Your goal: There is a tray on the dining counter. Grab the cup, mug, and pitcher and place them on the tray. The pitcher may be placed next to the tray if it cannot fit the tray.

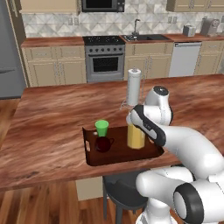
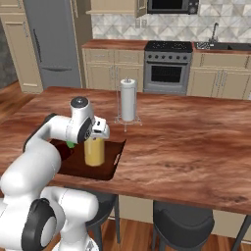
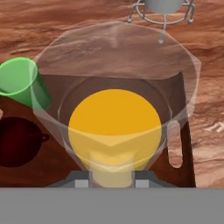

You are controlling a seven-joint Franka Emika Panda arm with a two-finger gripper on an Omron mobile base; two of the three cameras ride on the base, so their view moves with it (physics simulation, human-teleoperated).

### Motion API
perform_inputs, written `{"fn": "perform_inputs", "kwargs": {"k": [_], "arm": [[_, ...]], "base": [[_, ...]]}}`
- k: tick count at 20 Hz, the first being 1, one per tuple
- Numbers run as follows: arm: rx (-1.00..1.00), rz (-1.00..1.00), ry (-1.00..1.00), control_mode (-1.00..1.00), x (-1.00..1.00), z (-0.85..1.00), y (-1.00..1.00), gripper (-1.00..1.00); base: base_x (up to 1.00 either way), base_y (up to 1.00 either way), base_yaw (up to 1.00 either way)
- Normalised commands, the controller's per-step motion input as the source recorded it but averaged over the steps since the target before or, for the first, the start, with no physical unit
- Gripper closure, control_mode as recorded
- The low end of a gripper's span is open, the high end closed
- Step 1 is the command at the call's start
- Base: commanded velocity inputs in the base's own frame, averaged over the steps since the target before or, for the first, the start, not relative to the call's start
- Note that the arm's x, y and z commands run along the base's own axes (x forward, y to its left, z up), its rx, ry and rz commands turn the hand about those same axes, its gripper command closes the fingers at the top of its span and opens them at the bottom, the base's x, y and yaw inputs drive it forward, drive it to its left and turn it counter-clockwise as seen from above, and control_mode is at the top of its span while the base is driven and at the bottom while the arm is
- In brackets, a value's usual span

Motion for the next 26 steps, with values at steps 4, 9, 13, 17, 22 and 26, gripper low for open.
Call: {"fn": "perform_inputs", "kwargs": {"k": [4, 9, 13, 17, 22, 26], "arm": [[0.0, 0.0, 0.0, -1.0, 0.04, -0.09, 0.0, 1.0], [0.0, 0.0, -0.05, -1.0, 0.07, 0.0, 0.0, 1.0], [0.0, 0.0, -0.04, -1.0, 0.13, 0.0, 0.0, 1.0], [0.0, 0.0, -0.02, -1.0, 0.06, -0.06, 0.0, 1.0], [0.0, 0.0, -0.01, -1.0, 0.01, -0.11, 0.0, 1.0], [0.0, 0.0, 0.0, -1.0, 0.0, -0.27, 0.0, 1.0]], "base": [[0.0, 0.0, 0.0], [0.0, 0.0, 0.0], [0.0, 0.0, 0.0], [0.0, 0.0, 0.0], [0.0, 0.0, 0.0], [0.0, 0.0, 0.0]]}}
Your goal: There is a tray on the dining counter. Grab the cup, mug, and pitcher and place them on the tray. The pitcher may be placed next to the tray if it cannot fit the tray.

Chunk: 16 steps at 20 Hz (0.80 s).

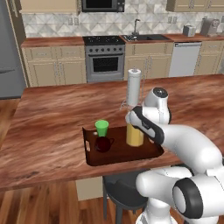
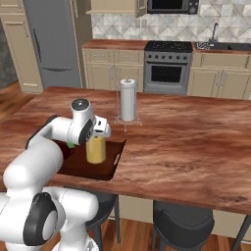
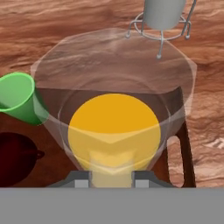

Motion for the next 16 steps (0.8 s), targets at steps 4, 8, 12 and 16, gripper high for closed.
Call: {"fn": "perform_inputs", "kwargs": {"k": [4, 8, 12, 16], "arm": [[0.0, 0.0, 0.0, -1.0, 0.0, -0.28, 0.0, 1.0], [0.0, 0.0, 0.0, -1.0, 0.0, -0.16, 0.0, -1.0], [0.0, 0.0, 0.0, -1.0, 0.0, 0.0, 0.0, -1.0], [0.0, 0.0, 0.0, -1.0, 0.0, 0.0, 0.0, -1.0]], "base": [[0.0, 0.0, 0.0], [0.0, 0.0, 0.0], [0.0, 0.0, 0.0], [0.0, 0.0, 0.0]]}}
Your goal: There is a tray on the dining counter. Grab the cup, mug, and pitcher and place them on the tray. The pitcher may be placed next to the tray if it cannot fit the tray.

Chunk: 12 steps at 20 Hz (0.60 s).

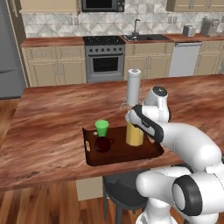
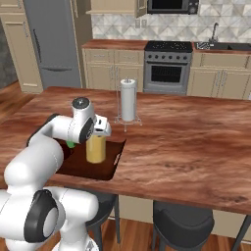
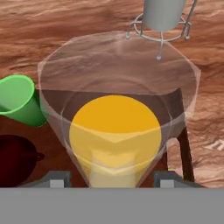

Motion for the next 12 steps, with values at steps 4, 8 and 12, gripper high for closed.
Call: {"fn": "perform_inputs", "kwargs": {"k": [4, 8, 12], "arm": [[0.0, 0.0, 0.0, -1.0, 0.0, 0.0, 0.0, -1.0], [0.0, 0.0, 0.0, -1.0, 0.0, 0.12, 0.0, -1.0], [0.0, 0.0, -0.02, -1.0, 0.0, 0.39, 0.0, -1.0]], "base": [[0.0, 0.0, 0.0], [0.0, 0.0, 0.0], [0.0, 0.0, 0.0]]}}
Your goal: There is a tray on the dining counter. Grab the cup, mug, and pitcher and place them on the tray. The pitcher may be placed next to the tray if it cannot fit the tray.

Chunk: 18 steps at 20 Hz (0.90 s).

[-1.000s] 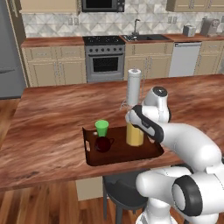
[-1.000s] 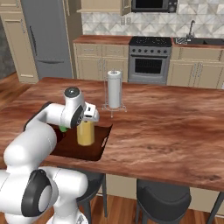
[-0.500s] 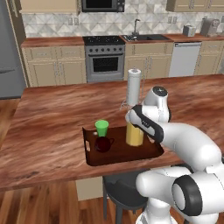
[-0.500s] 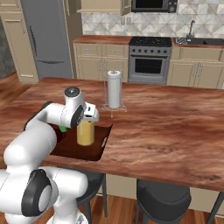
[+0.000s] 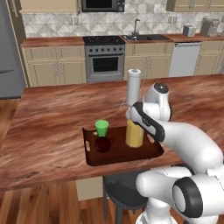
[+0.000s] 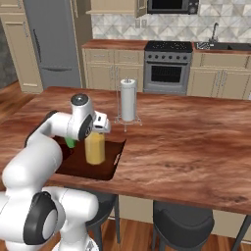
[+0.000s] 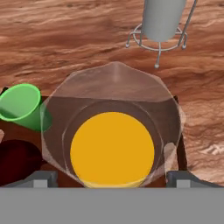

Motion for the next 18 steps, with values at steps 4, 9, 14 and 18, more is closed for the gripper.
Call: {"fn": "perform_inputs", "kwargs": {"k": [4, 9, 14, 18], "arm": [[0.0, 0.0, -0.03, -1.0, 0.0, 0.55, 0.0, -1.0], [0.0, 0.0, -0.04, -1.0, 0.0, 0.56, 0.0, -1.0], [0.0, 0.0, -0.01, -1.0, -0.17, 0.45, 0.0, -1.0], [0.0, 0.0, -0.01, -1.0, -0.6, 0.26, 0.0, -1.0]], "base": [[0.0, 0.0, 0.0], [0.0, 0.0, 0.0], [0.0, 0.0, 0.0], [0.0, 0.0, 0.0]]}}
